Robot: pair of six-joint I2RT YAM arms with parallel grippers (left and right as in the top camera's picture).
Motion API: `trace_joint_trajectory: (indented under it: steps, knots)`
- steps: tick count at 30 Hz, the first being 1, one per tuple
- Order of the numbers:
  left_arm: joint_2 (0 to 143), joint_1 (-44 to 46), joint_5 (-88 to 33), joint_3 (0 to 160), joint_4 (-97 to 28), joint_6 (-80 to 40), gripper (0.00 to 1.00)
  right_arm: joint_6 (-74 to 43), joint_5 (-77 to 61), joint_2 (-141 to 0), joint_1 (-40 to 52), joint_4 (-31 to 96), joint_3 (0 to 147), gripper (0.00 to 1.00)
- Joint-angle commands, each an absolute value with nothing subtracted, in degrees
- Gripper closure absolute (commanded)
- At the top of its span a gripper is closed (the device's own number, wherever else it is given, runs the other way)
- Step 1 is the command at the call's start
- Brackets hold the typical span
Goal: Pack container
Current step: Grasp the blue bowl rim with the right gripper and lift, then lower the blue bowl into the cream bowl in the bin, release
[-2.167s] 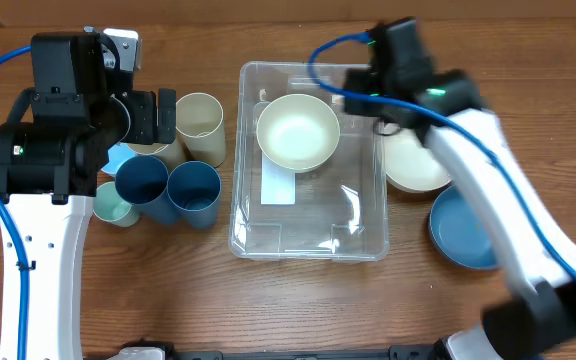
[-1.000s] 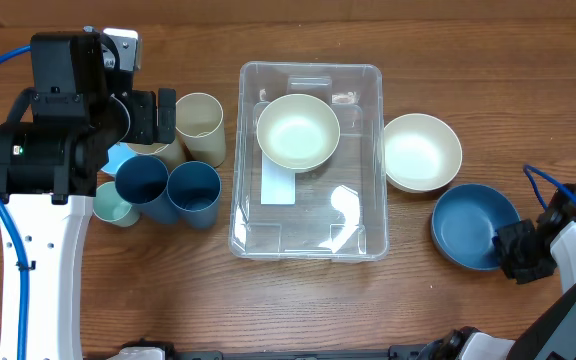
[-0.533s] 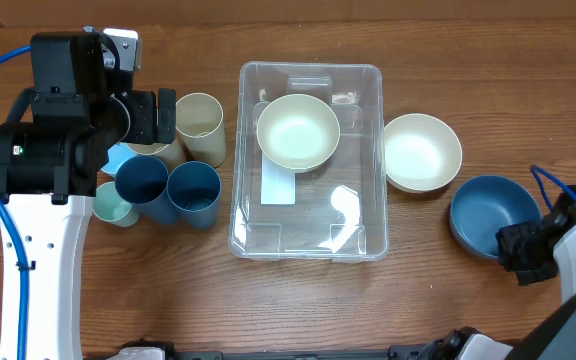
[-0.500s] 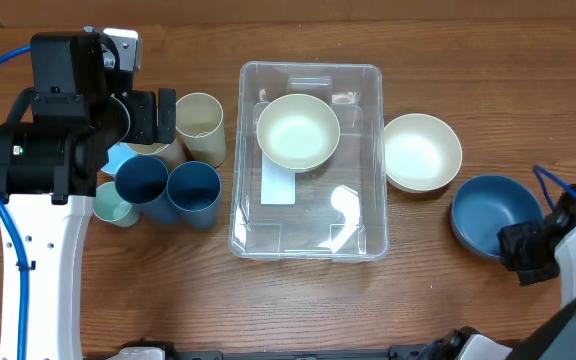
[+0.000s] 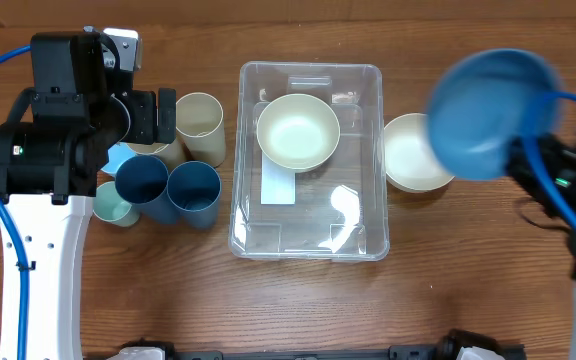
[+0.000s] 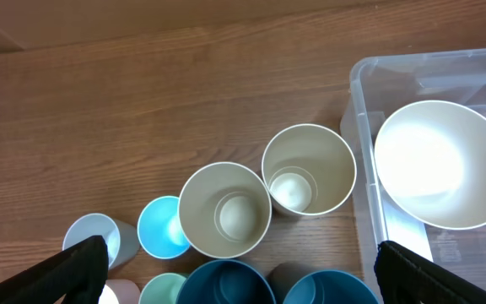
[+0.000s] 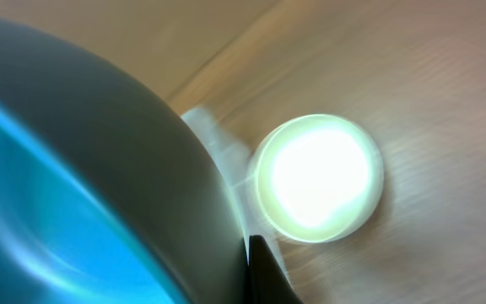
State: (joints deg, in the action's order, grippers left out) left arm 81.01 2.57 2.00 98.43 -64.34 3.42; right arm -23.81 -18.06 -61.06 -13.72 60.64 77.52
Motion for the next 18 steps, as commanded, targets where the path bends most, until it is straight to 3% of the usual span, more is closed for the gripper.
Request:
trace_joint_trajectory:
  steps: [1, 7, 12, 18]
  knots:
    - [81.01, 2.48, 2.07, 99.9, -64.29, 4.29, 0.0, -17.06, -17.96, -66.81, 0.95, 55.37, 77.97, 0.96]
    - [81.01, 2.48, 2.07, 99.9, -64.29, 4.29, 0.0, -17.61, -4.29, -84.82, 19.11, 42.85, 78.43, 0.96]
    - [81.01, 2.48, 2.07, 99.9, -64.29, 4.32, 0.0, -17.76, -3.7, -99.24, 20.1, 35.31, 80.23, 0.96]
    - [81.01, 2.48, 2.07, 99.9, -64.29, 4.32, 0.0, -17.74, -3.97, -104.64, 20.18, 29.34, 80.23, 0.96]
